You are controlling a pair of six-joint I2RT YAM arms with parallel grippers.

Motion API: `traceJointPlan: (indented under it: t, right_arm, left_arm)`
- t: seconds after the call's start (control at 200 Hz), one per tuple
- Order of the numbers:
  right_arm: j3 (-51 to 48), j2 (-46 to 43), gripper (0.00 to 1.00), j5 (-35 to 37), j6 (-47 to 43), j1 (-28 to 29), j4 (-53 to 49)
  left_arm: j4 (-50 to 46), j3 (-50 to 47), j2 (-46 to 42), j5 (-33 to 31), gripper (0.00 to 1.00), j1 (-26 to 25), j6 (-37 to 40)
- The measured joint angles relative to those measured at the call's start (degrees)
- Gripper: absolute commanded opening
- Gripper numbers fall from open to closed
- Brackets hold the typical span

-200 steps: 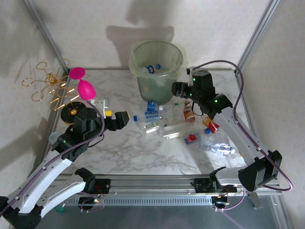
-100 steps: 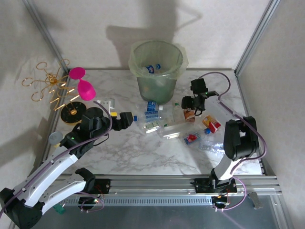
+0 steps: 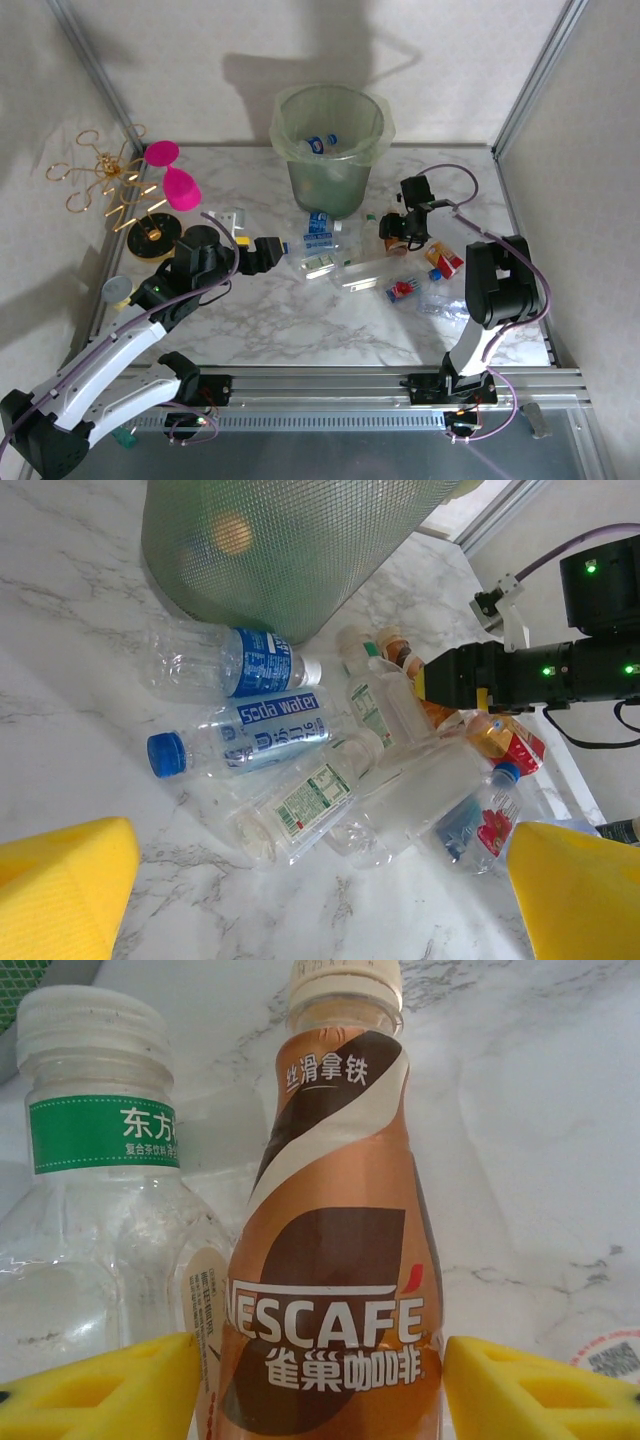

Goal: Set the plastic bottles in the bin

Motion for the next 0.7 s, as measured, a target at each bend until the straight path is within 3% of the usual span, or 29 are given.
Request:
traceJointPlan:
  t: [0.461, 0.696]
  right_arm:
    - [0.0, 2.3, 0.46, -1.2, 0.4, -0.9, 5.3]
    - [-0.3, 1.5, 0.51, -1.3, 1.1, -1.0, 4.6]
  left_arm:
    - [0.0, 0.0, 0.0, -0.1, 0.94, 0.0, 0.0]
    - [0.0, 0.0, 0.0, -0.5, 0.94, 0.0, 0.0]
